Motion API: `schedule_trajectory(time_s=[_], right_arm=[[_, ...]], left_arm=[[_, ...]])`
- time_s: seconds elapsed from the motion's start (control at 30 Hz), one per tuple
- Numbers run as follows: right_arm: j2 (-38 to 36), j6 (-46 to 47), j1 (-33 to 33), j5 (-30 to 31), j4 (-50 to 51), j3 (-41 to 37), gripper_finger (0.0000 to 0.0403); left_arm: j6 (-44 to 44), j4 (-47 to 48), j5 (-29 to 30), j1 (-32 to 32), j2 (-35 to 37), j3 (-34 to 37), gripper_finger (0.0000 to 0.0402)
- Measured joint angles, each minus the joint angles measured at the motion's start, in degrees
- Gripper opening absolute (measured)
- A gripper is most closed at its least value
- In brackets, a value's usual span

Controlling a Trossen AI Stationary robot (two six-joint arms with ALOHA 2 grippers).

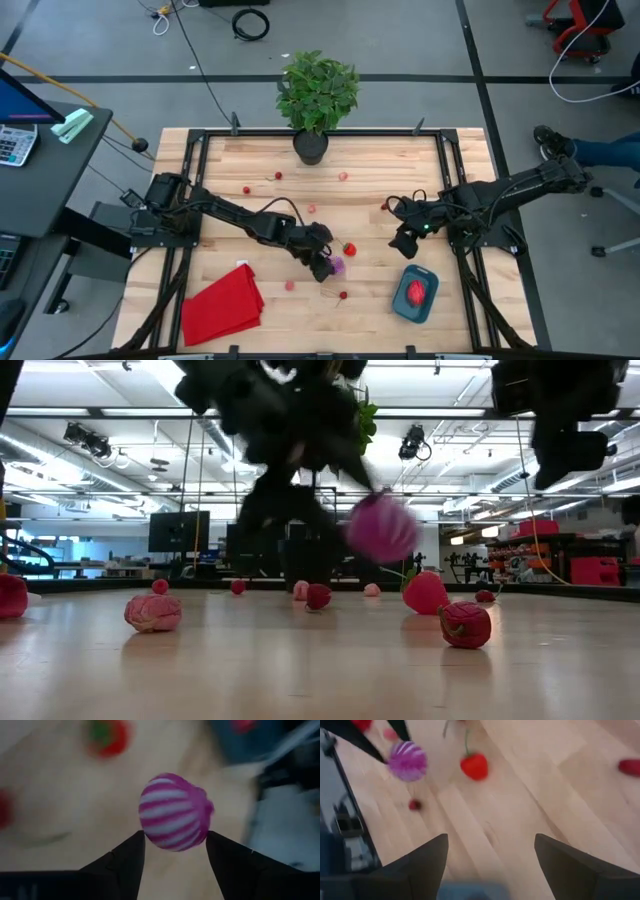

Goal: Pick and placing Produce into tupperware
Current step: Put the onion into the bin

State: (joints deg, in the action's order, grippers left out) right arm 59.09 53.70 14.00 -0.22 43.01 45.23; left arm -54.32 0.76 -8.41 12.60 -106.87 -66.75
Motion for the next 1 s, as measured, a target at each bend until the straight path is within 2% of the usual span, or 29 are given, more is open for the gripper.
schedule_trajectory(time_s=[0.07, 0.17, 0.27, 0.4, 0.6, 0.73, 0.83, 1.0], right_arm=[[-1.21, -0.72, 0.0, -1.99, 3.35, 0.0, 0.0307], [-3.49, -0.01, 0.0, -3.37, 8.84, 0.0, 0.0307], [-6.25, 1.36, 0.0, -3.4, 13.81, 0.0, 0.0307], [-9.29, 4.25, 0.0, -4.11, 15.08, 0.0, 0.0307], [-10.08, 2.71, 0.0, -4.6, 14.33, 0.0, 0.0307], [-9.85, 2.03, 0.0, -4.33, 14.33, 0.0, 0.0307], [-9.84, 2.05, 0.0, -3.93, 14.25, 0.0, 0.0307], [-9.86, 2.19, 0.0, -3.92, 13.41, 0.0, 0.0307]], left_arm=[[-1.95, -4.62, -1.42, 0.08, 0.0, -0.55, 0.0211], [-1.86, -5.27, -1.96, 0.51, 0.0, -4.06, 0.02], [1.0, -4.58, -1.98, 0.9, 0.0, -8.34, 0.0184], [7.01, -0.49, -1.95, 1.31, 0.02, -13.06, 0.0174], [11.27, 1.35, -1.78, 0.74, 0.0, -14.33, 0.021], [14.94, 1.16, 1.01, 0.85, -0.13, -14.34, 0.024], [15.6, -0.57, 1.51, 0.89, -1.92, -14.3, 0.0253], [13.65, -10.01, 1.29, 1.31, -8.18, -14.82, 0.026]])
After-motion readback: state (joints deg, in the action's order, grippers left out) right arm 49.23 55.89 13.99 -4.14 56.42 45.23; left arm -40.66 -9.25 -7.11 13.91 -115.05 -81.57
